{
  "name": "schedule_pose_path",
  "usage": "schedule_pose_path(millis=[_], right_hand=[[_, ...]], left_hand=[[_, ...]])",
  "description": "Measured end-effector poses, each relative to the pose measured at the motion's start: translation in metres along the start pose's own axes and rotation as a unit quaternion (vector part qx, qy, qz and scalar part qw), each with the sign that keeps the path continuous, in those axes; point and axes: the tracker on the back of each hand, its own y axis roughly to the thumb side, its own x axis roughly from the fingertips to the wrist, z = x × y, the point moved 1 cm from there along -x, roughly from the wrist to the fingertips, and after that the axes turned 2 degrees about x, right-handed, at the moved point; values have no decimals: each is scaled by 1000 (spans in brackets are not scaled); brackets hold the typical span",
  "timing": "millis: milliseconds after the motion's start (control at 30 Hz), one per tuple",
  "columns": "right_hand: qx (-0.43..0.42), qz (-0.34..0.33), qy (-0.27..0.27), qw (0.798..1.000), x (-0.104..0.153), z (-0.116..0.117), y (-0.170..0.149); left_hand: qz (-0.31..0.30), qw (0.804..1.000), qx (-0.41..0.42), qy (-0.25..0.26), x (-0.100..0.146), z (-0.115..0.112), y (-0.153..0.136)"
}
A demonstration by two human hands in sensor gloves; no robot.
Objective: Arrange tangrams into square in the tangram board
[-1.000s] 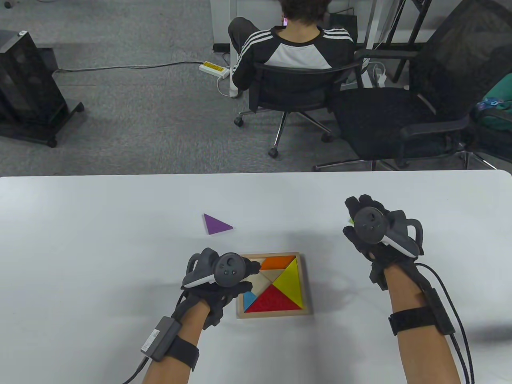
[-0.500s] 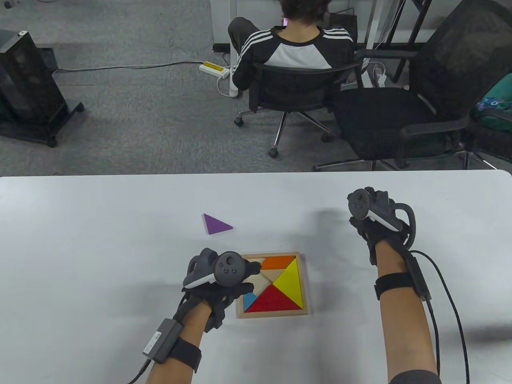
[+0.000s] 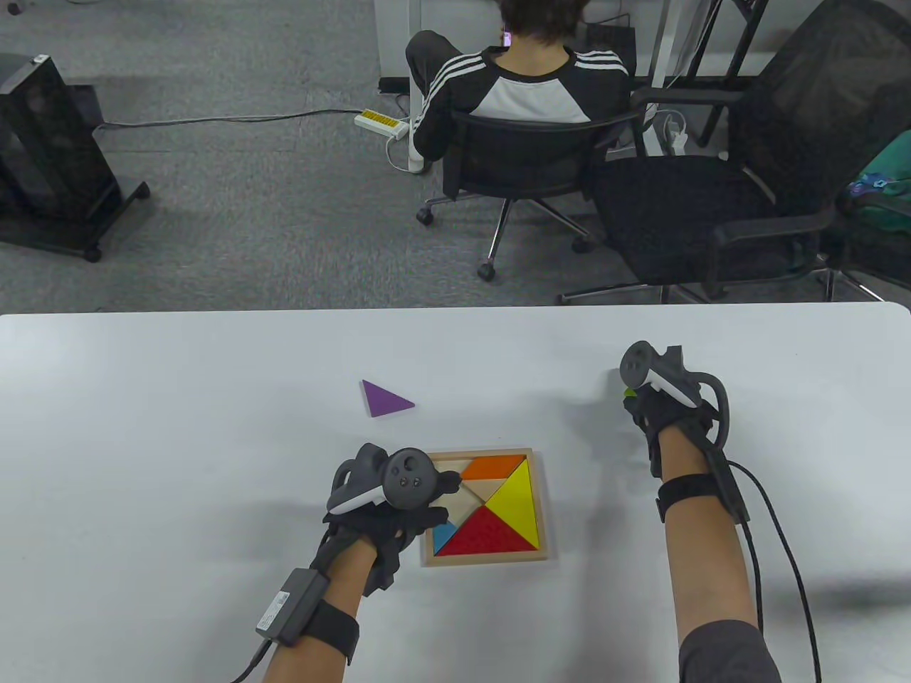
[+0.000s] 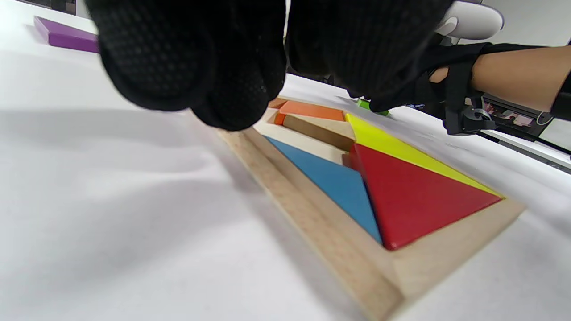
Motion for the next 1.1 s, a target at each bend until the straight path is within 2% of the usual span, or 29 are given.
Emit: schedule_pose_path(millis=[100,200,367,500,767,1100], right_hand=[[-26,-2,15,1000,-1,0,1],[3,3,12,1000,-2,-6,5],[14,1,-42,999,3,-13,12],[26,2,-54,998,8,-14,12],[51,-21,-99,994,29,-19,13],[40,-44,-146,988,63,-41,21]], left_hand=[[3,1000,2,-2,1,0,0],[4,1000,4,-4,2,1,-2],[5,1000,12,-2,3,4,-4],[7,1000,13,-5,5,5,-6],[10,1000,11,15,10,15,-8],[11,1000,-4,27,14,23,-8]])
